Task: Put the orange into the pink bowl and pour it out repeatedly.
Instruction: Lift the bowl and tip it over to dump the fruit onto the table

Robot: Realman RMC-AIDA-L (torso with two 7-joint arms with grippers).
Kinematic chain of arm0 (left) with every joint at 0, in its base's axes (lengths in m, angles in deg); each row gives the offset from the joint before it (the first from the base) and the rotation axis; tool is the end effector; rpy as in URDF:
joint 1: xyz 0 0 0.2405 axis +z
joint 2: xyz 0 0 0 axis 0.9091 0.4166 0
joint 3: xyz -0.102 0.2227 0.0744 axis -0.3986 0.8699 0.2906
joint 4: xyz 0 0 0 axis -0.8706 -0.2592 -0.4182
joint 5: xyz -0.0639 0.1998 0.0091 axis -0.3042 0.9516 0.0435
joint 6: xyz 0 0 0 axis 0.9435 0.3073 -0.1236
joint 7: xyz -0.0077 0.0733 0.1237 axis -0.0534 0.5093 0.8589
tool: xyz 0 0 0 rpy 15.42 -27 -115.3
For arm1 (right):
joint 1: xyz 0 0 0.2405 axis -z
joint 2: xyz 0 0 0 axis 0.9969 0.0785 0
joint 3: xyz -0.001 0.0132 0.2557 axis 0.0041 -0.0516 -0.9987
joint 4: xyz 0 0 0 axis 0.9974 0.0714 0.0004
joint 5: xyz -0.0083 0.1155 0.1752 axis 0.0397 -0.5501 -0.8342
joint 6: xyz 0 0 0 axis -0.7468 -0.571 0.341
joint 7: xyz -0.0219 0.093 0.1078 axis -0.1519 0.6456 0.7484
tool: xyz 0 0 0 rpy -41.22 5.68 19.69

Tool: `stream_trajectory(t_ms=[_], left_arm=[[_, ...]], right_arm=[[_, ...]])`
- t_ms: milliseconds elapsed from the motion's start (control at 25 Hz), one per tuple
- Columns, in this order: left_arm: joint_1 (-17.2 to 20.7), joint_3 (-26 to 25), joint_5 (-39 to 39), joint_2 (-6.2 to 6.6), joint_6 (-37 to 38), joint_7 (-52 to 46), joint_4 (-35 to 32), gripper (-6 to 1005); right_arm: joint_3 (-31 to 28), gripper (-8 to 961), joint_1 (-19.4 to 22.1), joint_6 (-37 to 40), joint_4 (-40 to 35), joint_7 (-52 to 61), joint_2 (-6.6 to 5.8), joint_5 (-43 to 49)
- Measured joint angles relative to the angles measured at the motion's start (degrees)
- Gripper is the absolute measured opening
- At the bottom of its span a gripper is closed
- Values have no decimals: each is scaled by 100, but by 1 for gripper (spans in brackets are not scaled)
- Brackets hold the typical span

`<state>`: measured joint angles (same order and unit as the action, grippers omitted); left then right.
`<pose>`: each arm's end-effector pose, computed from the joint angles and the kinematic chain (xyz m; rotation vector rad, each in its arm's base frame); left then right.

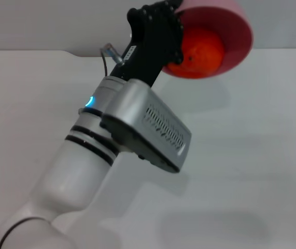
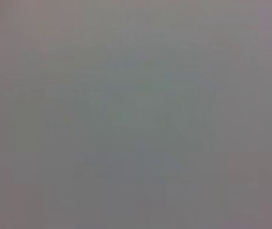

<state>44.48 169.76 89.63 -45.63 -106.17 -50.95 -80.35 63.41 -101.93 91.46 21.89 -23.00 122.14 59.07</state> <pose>-0.1019 0.3079 -0.0856 -1.6616 0.5741 -0.3093 0.3136 0.2633 0.0590 -1.4250 0.4724 1.4416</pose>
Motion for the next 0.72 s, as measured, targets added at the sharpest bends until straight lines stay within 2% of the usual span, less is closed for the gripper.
stream_trajectory(t_ms=[160,520,720], left_arm=[[0,304,57,0,-658,-32,82,42],[-80,654,288,-12,-1303,-214,322,42],[-121,634,304,-17,-1348,-284,372,42]], right_arm=[[15,635,-28,1,0,8,0,5],[90,635,-110,1,9,9,0,8],[118,634,-139,2,9,10,0,8]])
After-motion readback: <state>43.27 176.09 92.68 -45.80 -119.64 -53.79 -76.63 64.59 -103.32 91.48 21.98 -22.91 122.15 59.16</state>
